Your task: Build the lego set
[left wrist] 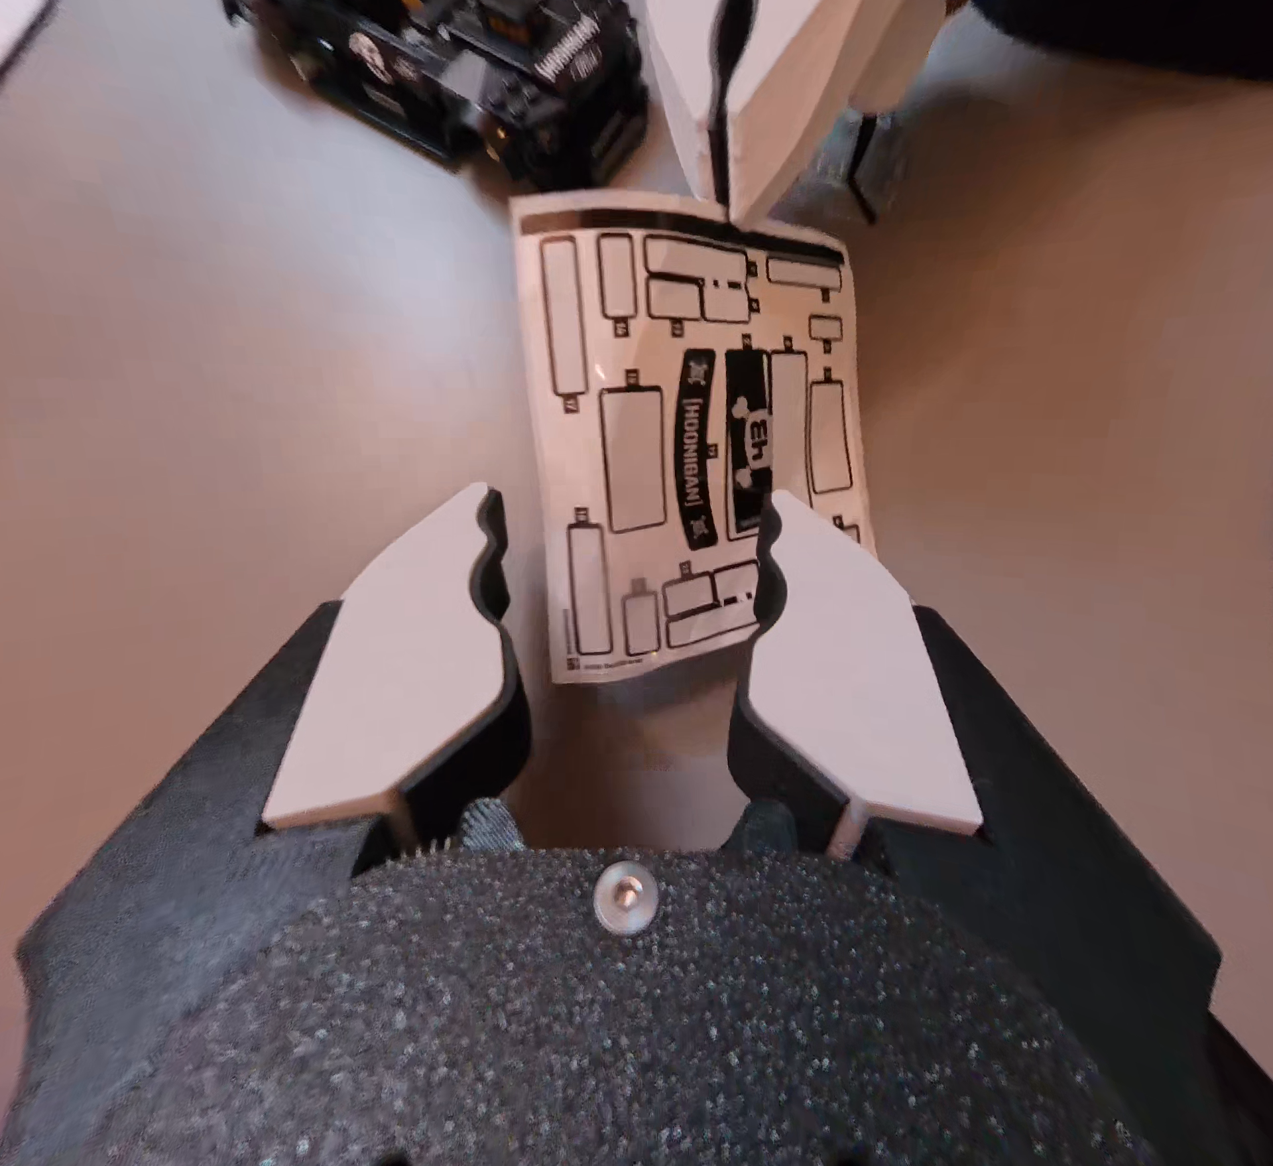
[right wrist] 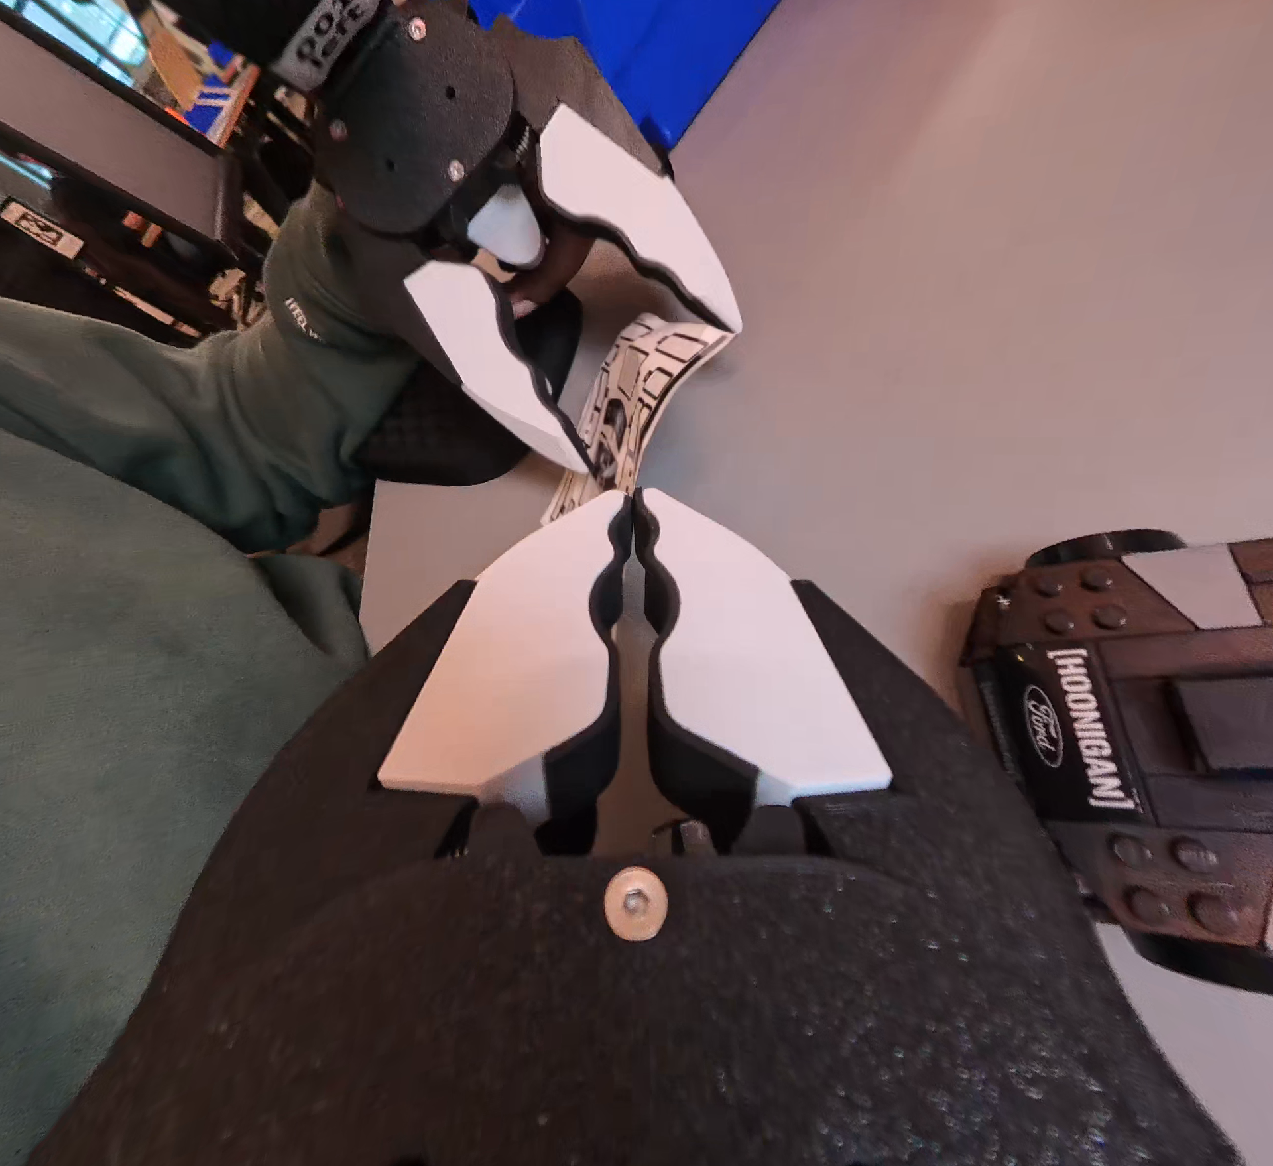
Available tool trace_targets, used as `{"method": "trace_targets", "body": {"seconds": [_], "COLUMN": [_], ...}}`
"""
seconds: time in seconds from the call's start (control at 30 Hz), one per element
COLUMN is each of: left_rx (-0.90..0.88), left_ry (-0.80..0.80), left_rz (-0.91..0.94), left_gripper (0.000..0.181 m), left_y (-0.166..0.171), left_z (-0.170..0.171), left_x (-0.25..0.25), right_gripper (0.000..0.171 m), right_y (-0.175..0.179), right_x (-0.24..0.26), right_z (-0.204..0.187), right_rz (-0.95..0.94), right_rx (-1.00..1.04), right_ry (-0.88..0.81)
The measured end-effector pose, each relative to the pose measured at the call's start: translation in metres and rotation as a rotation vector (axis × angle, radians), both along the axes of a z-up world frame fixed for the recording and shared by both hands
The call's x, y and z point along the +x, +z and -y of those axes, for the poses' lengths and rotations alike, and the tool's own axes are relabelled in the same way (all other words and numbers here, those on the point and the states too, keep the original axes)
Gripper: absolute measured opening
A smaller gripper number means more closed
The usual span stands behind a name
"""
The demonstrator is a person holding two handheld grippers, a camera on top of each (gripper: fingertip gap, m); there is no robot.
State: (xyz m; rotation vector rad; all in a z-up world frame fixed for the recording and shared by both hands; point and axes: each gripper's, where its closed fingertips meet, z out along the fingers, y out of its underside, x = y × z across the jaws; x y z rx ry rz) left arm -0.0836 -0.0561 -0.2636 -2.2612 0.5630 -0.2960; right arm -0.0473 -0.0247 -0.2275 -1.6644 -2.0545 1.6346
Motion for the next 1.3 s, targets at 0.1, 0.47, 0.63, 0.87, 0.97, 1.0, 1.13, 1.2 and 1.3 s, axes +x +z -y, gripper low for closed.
{"method": "trace_targets", "body": {"seconds": [0.1,0.47,0.63,0.87,0.97,1.0,1.13,1.2,1.3], "left_rx": [0.006,-0.12,-0.109,-0.106,-0.105,-0.097,-0.004,0.071,0.179], "left_ry": [0.028,-0.046,-0.052,-0.053,-0.044,-0.041,-0.032,0.004,0.064], "left_rz": [0.013,-0.023,-0.073,-0.07,-0.047,-0.039,0.029,0.097,0.257], "left_gripper": [0.069,0.075,0.074,0.075,0.073,0.073,0.074,0.074,0.071], "left_y": [0.002,-0.021,-0.023,-0.023,-0.021,-0.019,0.0,0.017,0.046], "left_z": [-0.001,0.014,0.014,0.015,0.014,0.013,0.007,0.001,-0.007], "left_x": [-0.006,0.006,0.006,0.006,0.006,0.005,0.007,0.005,0.0], "right_gripper": [0.0,0.037,0.027,0.0,0.0,0.0,0.0,0.0,0.0], "right_y": [-0.017,-0.044,-0.044,-0.016,0.001,0.004,0.021,0.037,0.066], "right_x": [0.0,0.01,0.007,-0.003,-0.003,-0.003,-0.002,0.0,0.007], "right_z": [-0.01,-0.016,0.001,0.01,0.011,0.01,0.004,-0.003,-0.017], "right_rz": [0.047,0.185,0.223,0.142,0.079,0.057,-0.024,-0.088,-0.211], "right_rx": [0.112,0.273,0.186,-0.064,-0.155,-0.167,-0.22,-0.273,-0.341], "right_ry": [-0.031,-0.007,0.039,0.044,0.053,0.054,0.05,0.049,0.05]}}
